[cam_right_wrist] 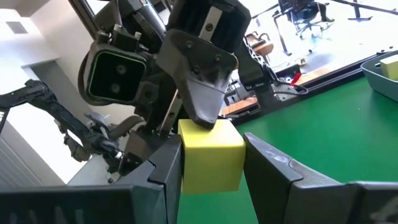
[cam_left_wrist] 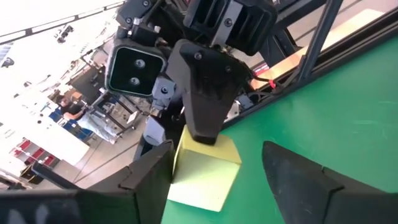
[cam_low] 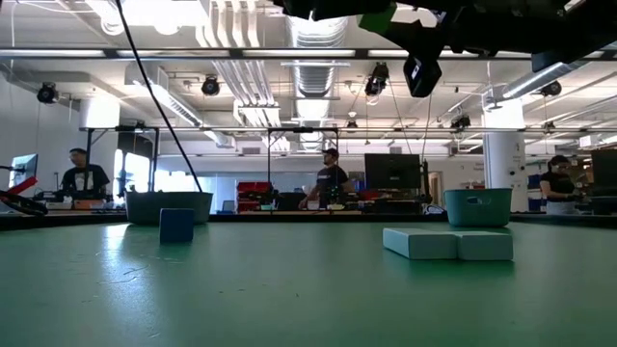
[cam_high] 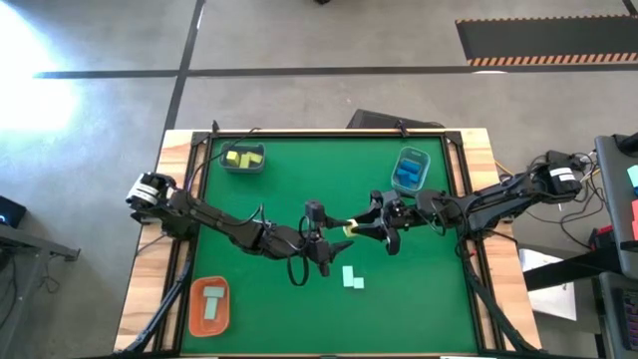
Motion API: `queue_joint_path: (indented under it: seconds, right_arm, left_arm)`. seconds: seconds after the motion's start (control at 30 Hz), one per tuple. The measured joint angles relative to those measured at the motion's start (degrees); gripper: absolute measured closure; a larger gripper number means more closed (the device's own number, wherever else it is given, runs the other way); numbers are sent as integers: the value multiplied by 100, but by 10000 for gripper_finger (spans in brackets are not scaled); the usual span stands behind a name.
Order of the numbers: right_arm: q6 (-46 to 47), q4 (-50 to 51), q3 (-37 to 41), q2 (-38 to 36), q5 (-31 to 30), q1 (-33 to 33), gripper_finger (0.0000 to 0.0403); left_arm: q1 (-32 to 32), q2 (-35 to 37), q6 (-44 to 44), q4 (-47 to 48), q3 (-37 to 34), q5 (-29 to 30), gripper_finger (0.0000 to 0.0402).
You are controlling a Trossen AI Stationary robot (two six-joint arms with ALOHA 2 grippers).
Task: Sort & place blocks by color
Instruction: Put the yellow block into the blue bin
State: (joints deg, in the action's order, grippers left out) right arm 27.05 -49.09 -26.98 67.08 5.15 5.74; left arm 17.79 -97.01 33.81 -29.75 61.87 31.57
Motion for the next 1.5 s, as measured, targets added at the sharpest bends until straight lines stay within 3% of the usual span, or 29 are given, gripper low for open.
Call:
queue_joint_path:
  seconds: [0.3, 0.5, 0.77, 1.0, 1.3, 1.5]
  right_arm:
    - [43, 12, 4, 25, 0, -4, 276]
    - [42, 4, 7, 30, -14, -4, 269]
    - [103, 32, 0, 50, -15, -13, 198]
    - [123, 218, 0, -202, -15, -103, 170]
    - [110, 1453, 0, -870, -339, -317, 167]
    - [-70, 2025, -2, -1171, -686, -317, 173]
  left_arm:
    - [-101, 2, 12, -3, 0, 28, 275]
    - [-122, 2, -1, -7, 0, 25, 275]
    - [-135, 2, -86, -23, 0, -5, 278]
    - [-135, 2, -284, 126, 0, 20, 279]
    - [-136, 201, -1548, 1895, 11, 32, 279]
    - [-564, 680, -2418, 3675, 13, 43, 279]
